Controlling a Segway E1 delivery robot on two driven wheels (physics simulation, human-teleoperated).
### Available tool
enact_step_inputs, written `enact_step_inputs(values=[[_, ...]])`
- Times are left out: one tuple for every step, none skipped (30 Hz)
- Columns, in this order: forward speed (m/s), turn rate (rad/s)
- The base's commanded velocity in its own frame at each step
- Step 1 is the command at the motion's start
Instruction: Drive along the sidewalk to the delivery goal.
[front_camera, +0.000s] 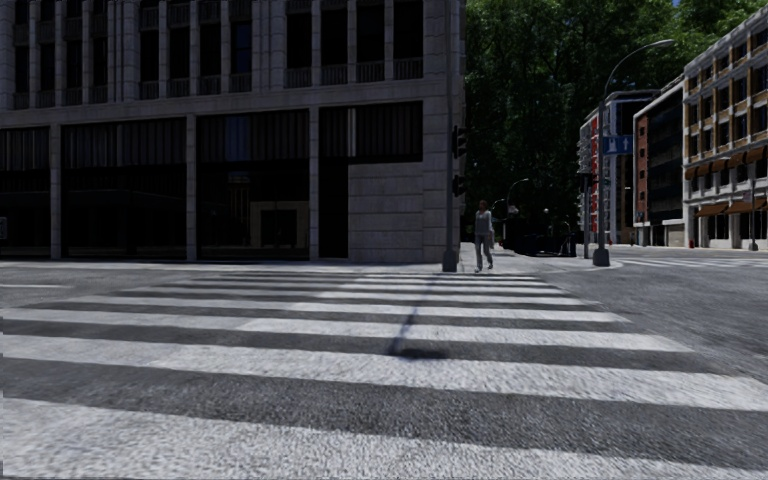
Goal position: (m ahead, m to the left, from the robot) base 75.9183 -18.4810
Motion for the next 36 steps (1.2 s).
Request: enact_step_inputs(values=[[2.0, 0.0], [2.0, 0.0], [2.0, 0.01], [2.0, 0.05], [2.0, 0.07], [2.0, 0.09], [2.0, 0.09], [2.0, 0.1], [2.0, 0.1], [2.0, 0.1], [2.0, 0.1], [2.0, 0.1], [2.0, 0.1], [2.0, 0.1], [2.0, 0.1], [2.0, 0.1], [2.0, 0.1], [2.0, 0.1], [2.0, 0.13], [2.0, 0.22], [2.0, 0.26], [2.0, 0.27], [2.0, 0.27], [2.0, 0.27], [2.0, 0.27], [2.0, 0.27], [2.0, 0.27], [2.0, 0.27], [2.0, 0.27], [2.0, 0.27], [2.0, 0.27], [2.0, 0.27], [2.0, 0.27], [2.0, 0.27], [2.0, 0.27], [2.0, 0.28]])
